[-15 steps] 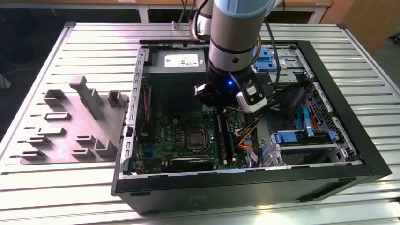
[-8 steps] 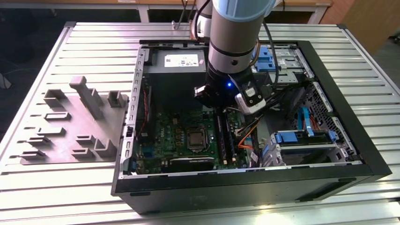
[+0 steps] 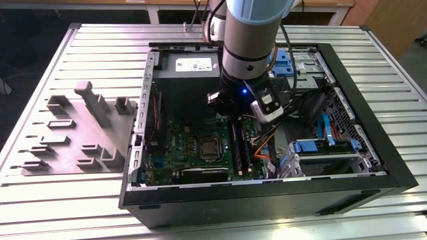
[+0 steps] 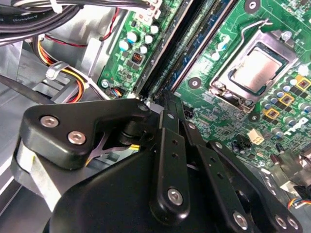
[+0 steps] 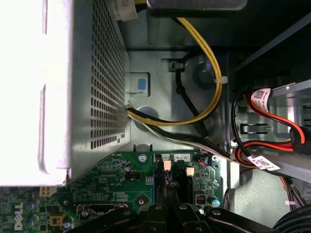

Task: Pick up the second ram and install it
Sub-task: 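Press down the second ram until it locks into place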

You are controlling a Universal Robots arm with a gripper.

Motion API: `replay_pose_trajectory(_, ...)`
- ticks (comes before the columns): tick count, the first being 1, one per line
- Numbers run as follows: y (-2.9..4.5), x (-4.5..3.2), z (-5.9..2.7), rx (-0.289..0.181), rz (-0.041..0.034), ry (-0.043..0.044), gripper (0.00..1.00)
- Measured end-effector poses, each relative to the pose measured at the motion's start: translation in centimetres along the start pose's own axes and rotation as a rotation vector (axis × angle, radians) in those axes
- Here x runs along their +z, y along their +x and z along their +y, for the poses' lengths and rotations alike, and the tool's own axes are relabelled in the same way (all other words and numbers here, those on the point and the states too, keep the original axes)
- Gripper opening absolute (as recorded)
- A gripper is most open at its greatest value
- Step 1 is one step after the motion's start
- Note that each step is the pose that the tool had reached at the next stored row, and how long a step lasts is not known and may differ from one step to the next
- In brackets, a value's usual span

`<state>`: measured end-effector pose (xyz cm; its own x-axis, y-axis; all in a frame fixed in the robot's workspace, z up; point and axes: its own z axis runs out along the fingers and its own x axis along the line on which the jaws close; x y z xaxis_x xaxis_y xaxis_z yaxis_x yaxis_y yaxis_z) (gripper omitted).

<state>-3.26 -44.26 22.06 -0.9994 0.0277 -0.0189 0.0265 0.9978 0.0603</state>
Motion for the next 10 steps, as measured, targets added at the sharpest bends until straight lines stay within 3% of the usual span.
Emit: replay_pose_trajectory(10, 0.01, 0.43, -0.02, 0.0, 0.0002, 0.0002, 0.1)
